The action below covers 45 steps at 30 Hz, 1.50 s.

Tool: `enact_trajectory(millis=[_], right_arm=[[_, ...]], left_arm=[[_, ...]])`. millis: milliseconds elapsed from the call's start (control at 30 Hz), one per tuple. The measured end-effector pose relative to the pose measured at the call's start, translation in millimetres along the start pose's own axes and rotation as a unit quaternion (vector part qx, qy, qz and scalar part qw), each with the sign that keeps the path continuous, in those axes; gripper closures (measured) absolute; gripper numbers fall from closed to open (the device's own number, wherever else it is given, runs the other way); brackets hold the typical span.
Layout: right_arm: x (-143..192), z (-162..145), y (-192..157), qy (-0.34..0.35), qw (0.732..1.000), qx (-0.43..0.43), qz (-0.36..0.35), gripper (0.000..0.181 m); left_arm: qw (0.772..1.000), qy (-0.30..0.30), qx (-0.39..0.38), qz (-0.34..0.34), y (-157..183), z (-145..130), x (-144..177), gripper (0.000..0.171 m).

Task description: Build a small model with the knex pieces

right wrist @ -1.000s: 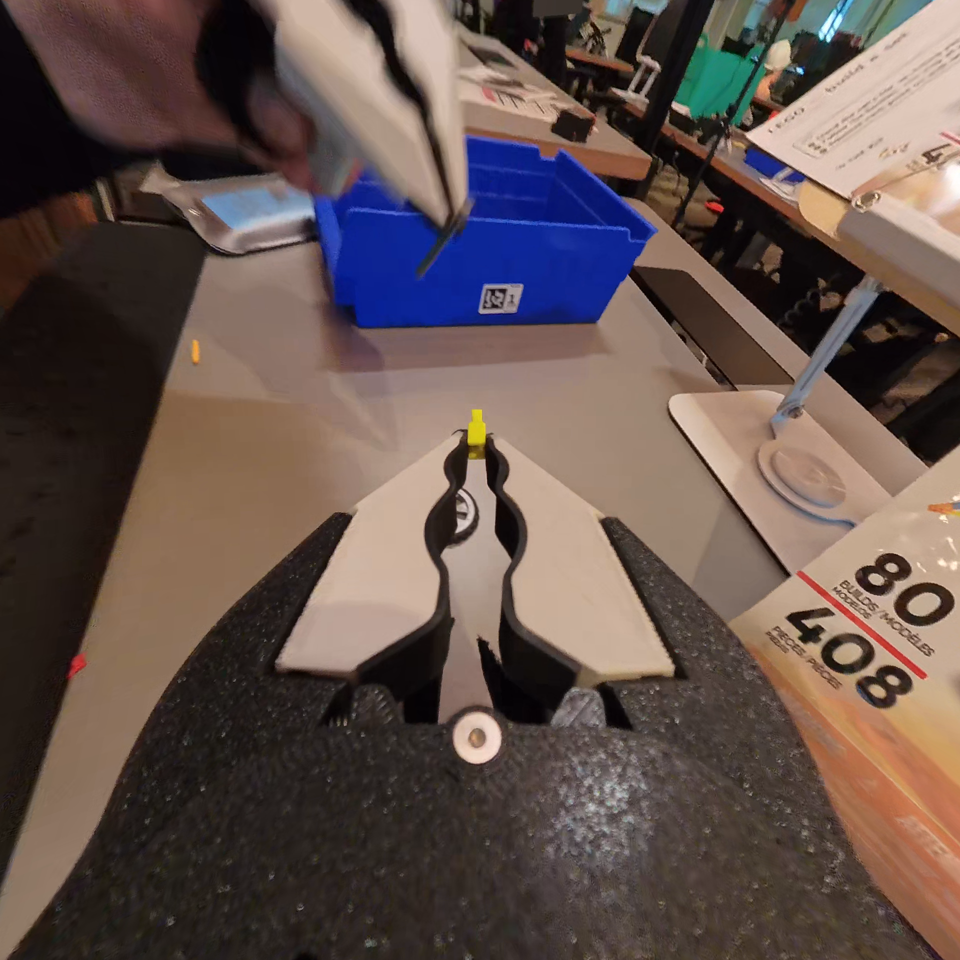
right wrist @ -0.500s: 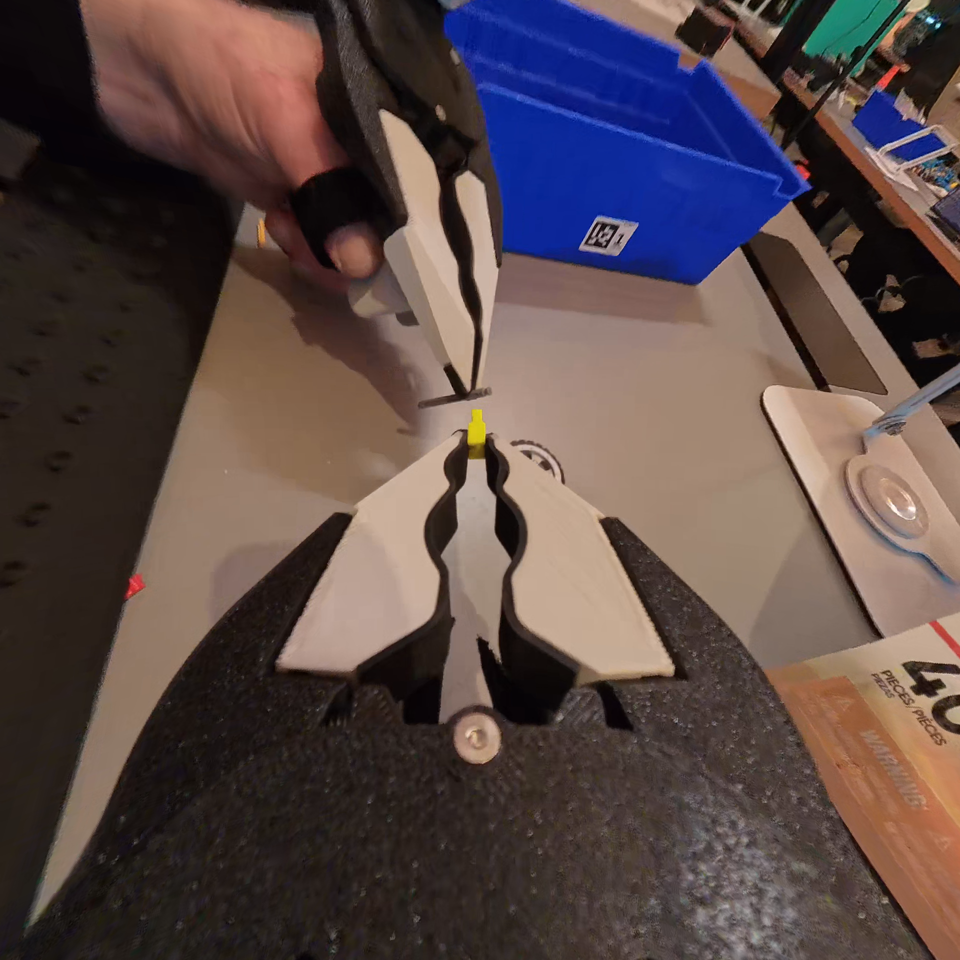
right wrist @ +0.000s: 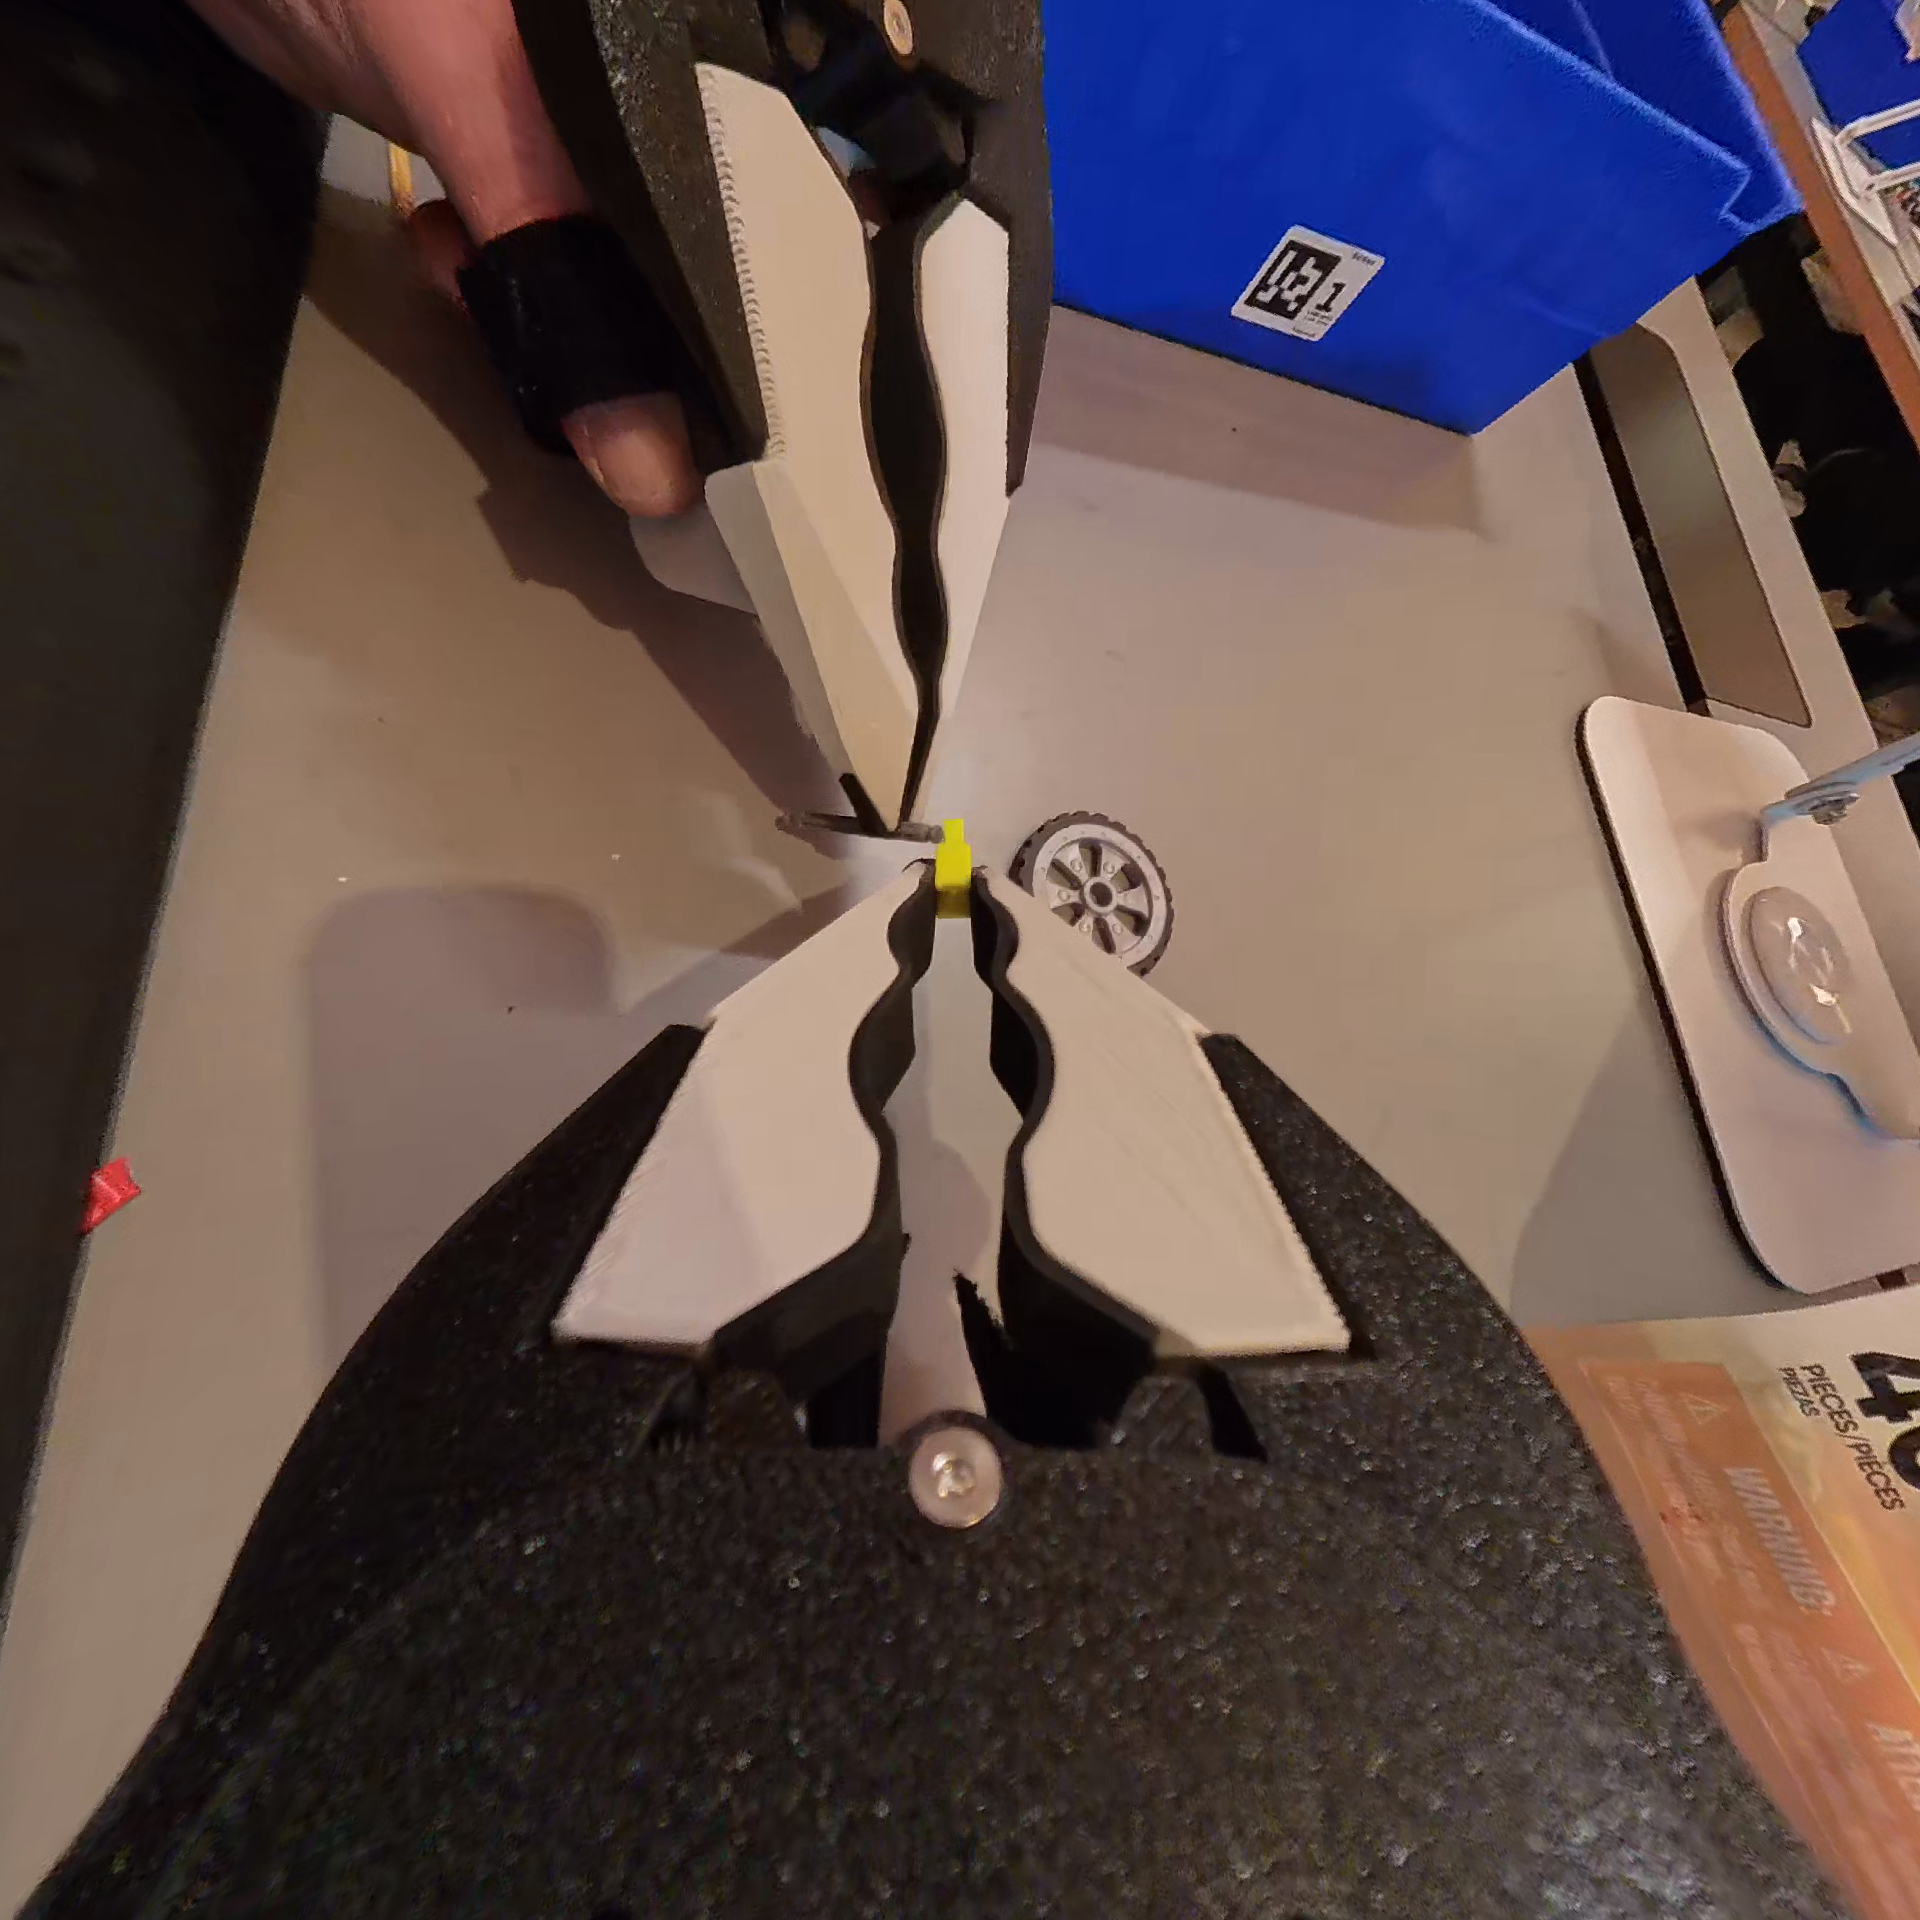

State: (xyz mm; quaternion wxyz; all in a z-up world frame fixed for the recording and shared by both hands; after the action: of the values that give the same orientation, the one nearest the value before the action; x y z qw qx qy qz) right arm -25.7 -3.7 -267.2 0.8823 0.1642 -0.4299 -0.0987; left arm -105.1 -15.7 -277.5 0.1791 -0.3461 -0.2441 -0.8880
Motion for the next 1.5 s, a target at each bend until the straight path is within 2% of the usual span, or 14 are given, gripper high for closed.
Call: enact_trajectory(millis=[300, 400, 600, 800, 967, 1033, 1133, 1200, 1300, 1500], right_arm=[[-2.9, -0.8, -5.5, -0.010, 1.000, 0.004, -0.002, 0.175], [-10.1, -7.4, -5.2, -0.039, 0.999, 0.008, -0.013, 0.175], [-10.7, -11.2, -1.5, -0.026, 0.999, -0.044, 0.015, 0.175], [-15.4, -14.8, -0.2, -0.016, 0.990, -0.117, 0.072, 0.175], [-15.3, -18.7, 0.2, -0.021, 0.989, -0.123, 0.076, 0.175], [-14.2, -19.0, -1.3, -0.027, 0.990, -0.117, 0.077, 0.175], [-13.8, -19.1, -1.5, -0.031, 0.990, -0.115, 0.078, 0.175], [-14.6, -20.3, -2.1, -0.034, 0.989, -0.115, 0.082, 0.175], [-15.4, -21.9, -2.4, -0.037, 0.989, -0.116, 0.084, 0.175], [-14.8, -20.7, -1.2, -0.030, 0.986, -0.137, 0.092, 0.175]], left_arm=[[1.000, -0.024, 0.001, 0.016, -1.1, -2.5, -5.4, 0.171], [0.999, -0.031, -0.002, 0.021, -0.9, -3.1, -7.1, 0.171], [0.999, -0.023, 0.010, 0.023, -4.0, -1.7, -6.0, 0.171], [0.999, -0.025, 0.013, 0.023, -4.6, -1.4, -6.8, 0.171], [1.000, -0.019, 0.001, 0.017, 0.8, -2.2, -1.1, 0.171], [0.999, -0.026, 0.001, 0.021, 7.5, -4.9, 1.9, 0.153], [0.996, -0.063, -0.016, 0.064, 9.4, -15.9, -0.5, 0.144], [0.992, -0.083, -0.031, 0.088, 10.4, -21.0, -7.2, 0.150], [0.986, -0.091, -0.046, 0.133, 5.5, -19.8, -7.9, 0.170], [0.986, -0.071, -0.054, 0.142, 4.6, -20.5, -6.6, 0.171]])
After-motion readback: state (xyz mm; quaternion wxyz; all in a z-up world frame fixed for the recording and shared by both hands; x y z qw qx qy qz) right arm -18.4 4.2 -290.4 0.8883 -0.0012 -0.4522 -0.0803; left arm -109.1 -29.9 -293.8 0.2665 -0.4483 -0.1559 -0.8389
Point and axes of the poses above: each gripper's, where its closed fingertips meet, x back along the fingers, z out of its top, y = z × x across the jaws, the point moved 5 cm from there along x, back along the fingers, and after that the axes turned 12 degrees about -y, right-handed, at the moved point
